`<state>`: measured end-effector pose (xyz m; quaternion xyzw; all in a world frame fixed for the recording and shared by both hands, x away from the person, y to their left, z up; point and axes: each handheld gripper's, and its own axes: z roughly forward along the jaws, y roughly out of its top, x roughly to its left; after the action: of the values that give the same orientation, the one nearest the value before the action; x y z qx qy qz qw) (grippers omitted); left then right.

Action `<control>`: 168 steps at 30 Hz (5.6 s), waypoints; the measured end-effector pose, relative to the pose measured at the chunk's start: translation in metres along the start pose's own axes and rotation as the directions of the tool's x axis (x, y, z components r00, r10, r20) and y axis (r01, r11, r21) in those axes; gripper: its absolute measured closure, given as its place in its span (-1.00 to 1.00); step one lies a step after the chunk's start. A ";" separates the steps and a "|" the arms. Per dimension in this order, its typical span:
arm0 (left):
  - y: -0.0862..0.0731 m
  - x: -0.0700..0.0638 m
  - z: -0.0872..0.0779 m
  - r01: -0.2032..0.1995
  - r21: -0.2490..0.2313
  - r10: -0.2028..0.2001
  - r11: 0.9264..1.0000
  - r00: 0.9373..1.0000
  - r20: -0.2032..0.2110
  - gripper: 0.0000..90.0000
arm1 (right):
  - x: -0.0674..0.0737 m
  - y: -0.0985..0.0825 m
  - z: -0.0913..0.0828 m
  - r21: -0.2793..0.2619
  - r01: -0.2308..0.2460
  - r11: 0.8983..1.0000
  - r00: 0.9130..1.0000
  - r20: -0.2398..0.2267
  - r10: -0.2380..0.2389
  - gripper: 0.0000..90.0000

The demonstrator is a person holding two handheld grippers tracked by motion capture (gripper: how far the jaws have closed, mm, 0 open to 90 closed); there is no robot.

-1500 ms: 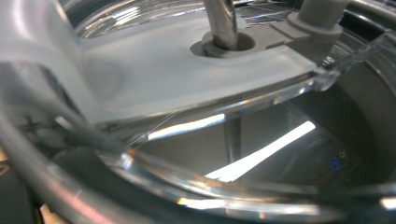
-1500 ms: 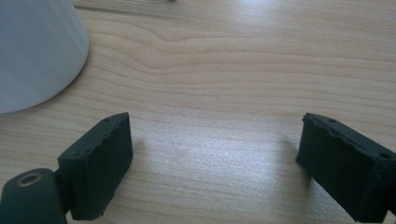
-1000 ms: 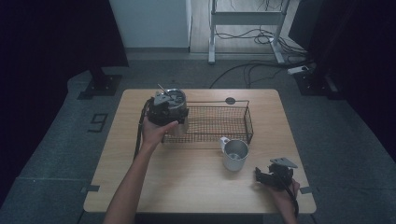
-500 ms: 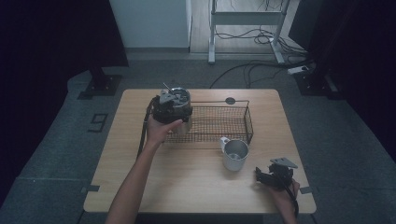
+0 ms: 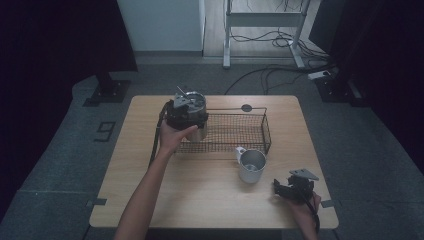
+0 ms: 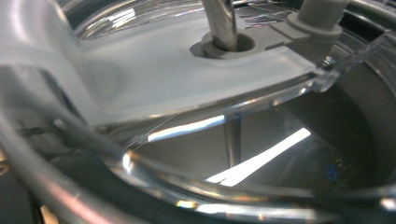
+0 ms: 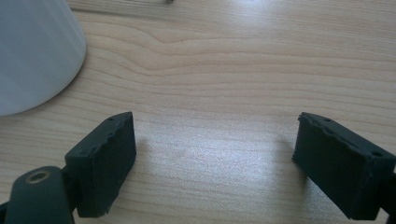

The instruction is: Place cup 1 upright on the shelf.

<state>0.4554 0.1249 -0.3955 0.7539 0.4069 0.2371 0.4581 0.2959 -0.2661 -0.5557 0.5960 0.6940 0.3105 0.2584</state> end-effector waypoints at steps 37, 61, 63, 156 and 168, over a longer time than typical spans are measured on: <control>0.000 0.004 0.039 0.004 0.055 -0.004 0.998 1.000 -0.007 -0.91 | 0.000 0.000 0.000 -0.001 -0.001 1.000 1.000 0.001 0.001 -0.71; -0.020 0.012 0.055 0.037 0.107 -0.035 0.994 0.999 -0.020 -0.91 | 0.000 0.000 0.000 -0.001 -0.001 1.000 1.000 0.001 0.001 -0.71; -0.023 0.012 0.057 0.041 0.112 -0.040 0.993 0.999 -0.018 -0.91 | 0.000 0.000 0.000 -0.001 -0.001 1.000 1.000 0.002 0.001 -0.71; -0.061 -0.004 -0.009 0.029 0.040 -0.029 0.999 0.999 0.012 -0.96 | 0.000 0.001 0.001 -0.001 -0.004 1.000 1.000 0.000 0.004 -0.71; -0.090 -0.010 -0.055 0.030 0.021 -0.030 0.999 0.999 0.029 -0.89 | 0.001 0.002 0.001 0.002 -0.004 1.000 1.000 -0.001 0.004 -0.70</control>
<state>0.3743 0.1668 -0.4488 0.7558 0.4138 0.2148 0.4597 0.2977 -0.2651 -0.5554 0.5972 0.6933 0.3109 0.2568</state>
